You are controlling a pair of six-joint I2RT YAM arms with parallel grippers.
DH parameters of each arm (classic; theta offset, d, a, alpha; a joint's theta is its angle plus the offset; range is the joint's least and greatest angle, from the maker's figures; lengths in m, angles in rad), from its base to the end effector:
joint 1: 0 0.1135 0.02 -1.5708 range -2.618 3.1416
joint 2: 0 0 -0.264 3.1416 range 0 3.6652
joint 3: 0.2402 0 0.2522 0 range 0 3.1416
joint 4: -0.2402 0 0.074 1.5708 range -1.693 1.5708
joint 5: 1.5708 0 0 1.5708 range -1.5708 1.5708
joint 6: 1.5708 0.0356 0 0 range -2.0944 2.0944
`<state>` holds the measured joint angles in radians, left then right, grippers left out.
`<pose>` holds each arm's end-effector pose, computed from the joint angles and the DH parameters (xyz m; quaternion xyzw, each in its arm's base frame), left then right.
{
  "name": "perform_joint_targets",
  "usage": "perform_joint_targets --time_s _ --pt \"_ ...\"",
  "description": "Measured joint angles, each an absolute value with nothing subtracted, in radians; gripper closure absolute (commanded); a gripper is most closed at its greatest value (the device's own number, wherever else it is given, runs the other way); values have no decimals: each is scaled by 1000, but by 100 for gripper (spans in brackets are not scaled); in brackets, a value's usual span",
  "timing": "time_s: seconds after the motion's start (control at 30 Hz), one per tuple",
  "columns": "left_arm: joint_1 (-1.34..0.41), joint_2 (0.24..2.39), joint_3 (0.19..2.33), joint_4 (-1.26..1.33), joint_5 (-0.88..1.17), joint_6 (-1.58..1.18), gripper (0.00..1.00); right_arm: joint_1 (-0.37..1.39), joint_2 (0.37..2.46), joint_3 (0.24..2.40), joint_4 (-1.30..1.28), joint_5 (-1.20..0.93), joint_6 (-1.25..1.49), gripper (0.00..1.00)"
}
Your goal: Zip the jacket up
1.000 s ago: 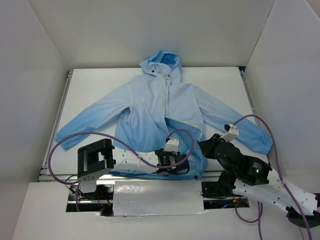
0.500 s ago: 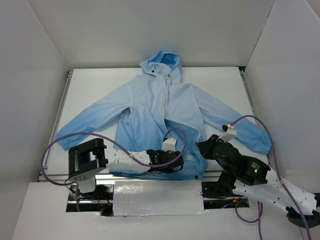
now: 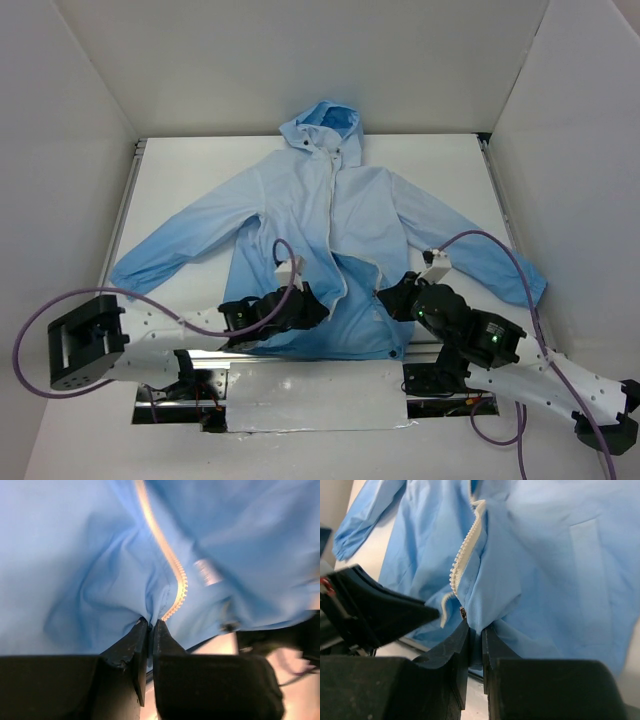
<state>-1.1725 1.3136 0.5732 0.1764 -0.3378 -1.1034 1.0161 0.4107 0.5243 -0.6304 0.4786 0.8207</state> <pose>0.1137 -0.2397 0.1903 -0.0512 0.8658 -0.3699 0.3331 0.0699 0.0818 0.2541 0.0367 0.8473 0.2639 0.4594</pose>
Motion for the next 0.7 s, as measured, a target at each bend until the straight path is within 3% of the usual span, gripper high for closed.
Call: perform_joint_targets --time_s 0.2,0.4,0.53,0.7 --pt "-1156 1204 369 613 -391 -1110 100 1013 446 422 -425 318 759 100" --pt "-1154 1338 250 1087 -423 -1133 100 1011 487 364 -255 195 714 100" --pt "-1154 1533 246 1187 -423 -1155 100 1011 485 332 -162 163 696 100" --pt "-1162 1570 270 1217 -414 -1117 100 1009 480 310 -126 156 690 100"
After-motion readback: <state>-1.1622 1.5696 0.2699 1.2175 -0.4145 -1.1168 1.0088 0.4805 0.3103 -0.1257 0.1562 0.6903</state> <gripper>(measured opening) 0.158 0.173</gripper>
